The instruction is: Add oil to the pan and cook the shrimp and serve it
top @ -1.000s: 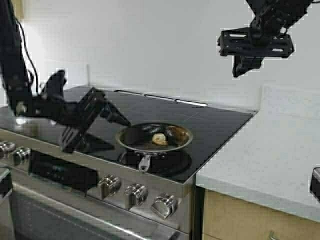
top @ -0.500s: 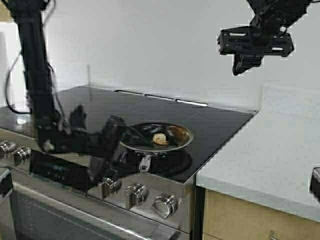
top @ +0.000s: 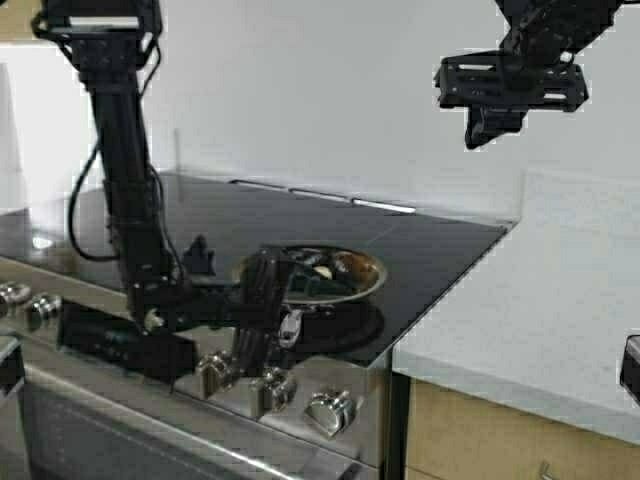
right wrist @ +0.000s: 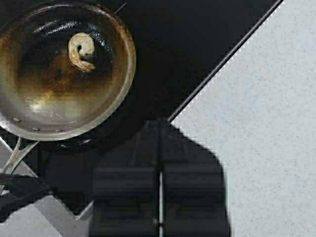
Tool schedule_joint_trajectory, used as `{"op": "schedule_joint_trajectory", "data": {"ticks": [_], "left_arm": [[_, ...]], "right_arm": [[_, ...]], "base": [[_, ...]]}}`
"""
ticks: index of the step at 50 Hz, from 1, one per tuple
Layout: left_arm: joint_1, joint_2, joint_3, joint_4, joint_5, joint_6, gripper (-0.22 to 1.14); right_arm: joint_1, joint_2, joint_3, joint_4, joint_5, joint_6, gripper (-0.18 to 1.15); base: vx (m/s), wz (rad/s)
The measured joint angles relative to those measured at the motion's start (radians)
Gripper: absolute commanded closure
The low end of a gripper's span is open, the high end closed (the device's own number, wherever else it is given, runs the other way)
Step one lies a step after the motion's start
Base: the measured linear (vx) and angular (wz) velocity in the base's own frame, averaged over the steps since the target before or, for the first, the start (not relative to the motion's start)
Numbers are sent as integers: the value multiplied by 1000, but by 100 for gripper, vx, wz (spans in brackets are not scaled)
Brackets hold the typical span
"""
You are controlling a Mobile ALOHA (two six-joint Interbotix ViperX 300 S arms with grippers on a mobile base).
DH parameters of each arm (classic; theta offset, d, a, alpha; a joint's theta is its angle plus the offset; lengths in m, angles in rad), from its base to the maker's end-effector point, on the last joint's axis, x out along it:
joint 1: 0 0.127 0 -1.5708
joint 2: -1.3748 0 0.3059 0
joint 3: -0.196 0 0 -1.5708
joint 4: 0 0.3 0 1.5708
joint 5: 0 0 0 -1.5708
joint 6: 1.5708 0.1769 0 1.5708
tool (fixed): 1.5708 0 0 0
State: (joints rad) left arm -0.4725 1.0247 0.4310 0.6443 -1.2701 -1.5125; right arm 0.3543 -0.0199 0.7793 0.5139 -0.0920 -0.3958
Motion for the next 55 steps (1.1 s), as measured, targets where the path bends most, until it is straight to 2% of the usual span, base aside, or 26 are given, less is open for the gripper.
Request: {"op": "schedule_joint_trajectory", "data": {"ticks": [10,15,18,20,25,28,30,36,44,55], "left_arm": [[-8,15,-29,-5,-17,-60,-7],[-9,15,-34,-6,-35,-84,5],[-9,15,-34,-6,-40,-103,20],[-9,17,-35,-6,-41,-118,35],[-9,26,-35,-9,-40,-161,84],[-9,34,-34,-9,-40,-172,104],[-9,37,-34,-12,-40,-176,105],[-11,37,-29,-12,-46,-179,83],[-12,37,-11,-11,-67,-178,89],[-18,11,9,-11,-71,-167,89]], "right_arm": [[-2,2,0,0,0,0,91],[-2,0,2,0,2,0,91],[-2,2,0,0,0,0,91],[-2,0,0,0,0,0,91],[-2,0,0,0,0,0,91],[-2,0,0,0,0,0,91],[-2,0,0,0,2,0,91],[-2,0,-2,0,0,0,91],[-2,0,-6,0,0,0,91],[-3,0,-12,2,0,-3,91]], "base": [[0,0],[0,0],[0,0],[0,0],[0,0],[0,0],[0,0],[0,0],[0,1],[-1,8]]}}
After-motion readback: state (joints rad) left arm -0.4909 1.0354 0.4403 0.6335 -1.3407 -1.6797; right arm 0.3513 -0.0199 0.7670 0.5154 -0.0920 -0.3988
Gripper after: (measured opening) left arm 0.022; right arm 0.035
